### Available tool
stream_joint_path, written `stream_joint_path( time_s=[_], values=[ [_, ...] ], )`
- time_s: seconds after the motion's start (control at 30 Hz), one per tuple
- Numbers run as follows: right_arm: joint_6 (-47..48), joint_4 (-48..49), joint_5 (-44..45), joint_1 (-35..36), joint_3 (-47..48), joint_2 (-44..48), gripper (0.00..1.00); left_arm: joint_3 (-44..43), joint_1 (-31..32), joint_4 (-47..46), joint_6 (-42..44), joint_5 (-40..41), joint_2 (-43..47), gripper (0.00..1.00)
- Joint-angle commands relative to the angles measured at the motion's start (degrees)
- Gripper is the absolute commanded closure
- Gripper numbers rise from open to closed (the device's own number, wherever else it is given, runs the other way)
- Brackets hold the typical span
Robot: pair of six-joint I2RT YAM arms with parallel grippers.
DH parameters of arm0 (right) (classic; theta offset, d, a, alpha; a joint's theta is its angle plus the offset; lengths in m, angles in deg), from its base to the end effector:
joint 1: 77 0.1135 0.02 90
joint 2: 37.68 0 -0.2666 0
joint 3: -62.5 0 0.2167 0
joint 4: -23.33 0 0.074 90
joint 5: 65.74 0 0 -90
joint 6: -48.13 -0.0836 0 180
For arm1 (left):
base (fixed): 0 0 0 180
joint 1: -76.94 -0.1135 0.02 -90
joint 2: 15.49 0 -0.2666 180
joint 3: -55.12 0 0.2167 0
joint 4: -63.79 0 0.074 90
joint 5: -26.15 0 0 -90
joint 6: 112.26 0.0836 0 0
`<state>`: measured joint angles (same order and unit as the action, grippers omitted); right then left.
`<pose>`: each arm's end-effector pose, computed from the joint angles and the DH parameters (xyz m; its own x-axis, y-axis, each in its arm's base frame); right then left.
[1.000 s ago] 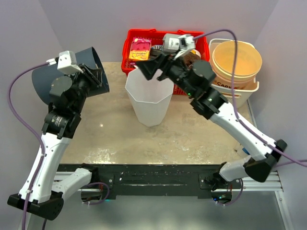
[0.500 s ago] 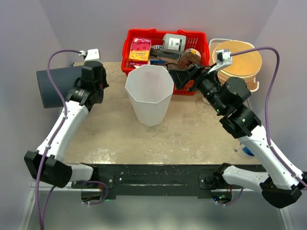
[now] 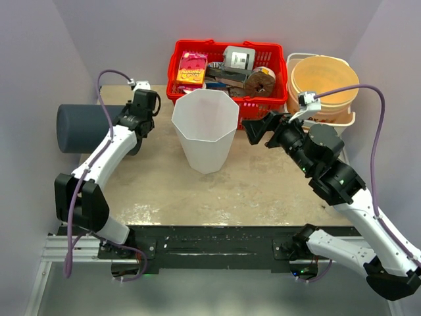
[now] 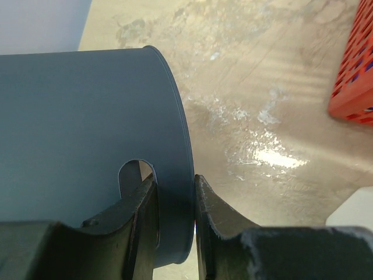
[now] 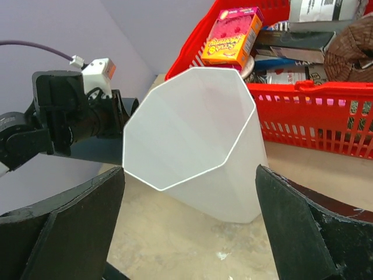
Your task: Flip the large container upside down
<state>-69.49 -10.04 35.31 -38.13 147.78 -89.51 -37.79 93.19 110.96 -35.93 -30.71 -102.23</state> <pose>0.1596 0.1081 0.4428 -0.2154 0.4108 -0.8859 -0.4140 0.7832 0.4638 0.3286 -0.0482 0.3085 -0.5738 -0.0389 -0.8181 -0.3061 0.9367 0.1701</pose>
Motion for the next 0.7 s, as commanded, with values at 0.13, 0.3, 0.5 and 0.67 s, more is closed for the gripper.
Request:
stream_joint_path(
  time_s=[0.13, 0.3, 0.5, 0.67],
  values=[
    [-0.33, -1.33, 0.55, -0.02, -2.06, 1.21, 0.02, 1.87, 0.27, 0.72, 2.16, 5.79, -5.54, 1.00],
    [-0.42, -1.68, -0.15, -0.02, -2.41, 1.21, 0.02, 3.89, 0.54, 0.11, 1.54, 6.14, -9.14, 1.00],
    [-0.77, -1.68, -0.68, -0.02, -2.76, 1.21, 0.02, 5.73, 0.89, -0.68, 0.58, 6.23, -13.19, 1.00],
    [-0.95, -1.95, -1.12, 0.06, -2.59, 0.68, 0.02, 7.14, 1.33, -1.73, -0.30, 5.27, -16.00, 1.00]
  ],
)
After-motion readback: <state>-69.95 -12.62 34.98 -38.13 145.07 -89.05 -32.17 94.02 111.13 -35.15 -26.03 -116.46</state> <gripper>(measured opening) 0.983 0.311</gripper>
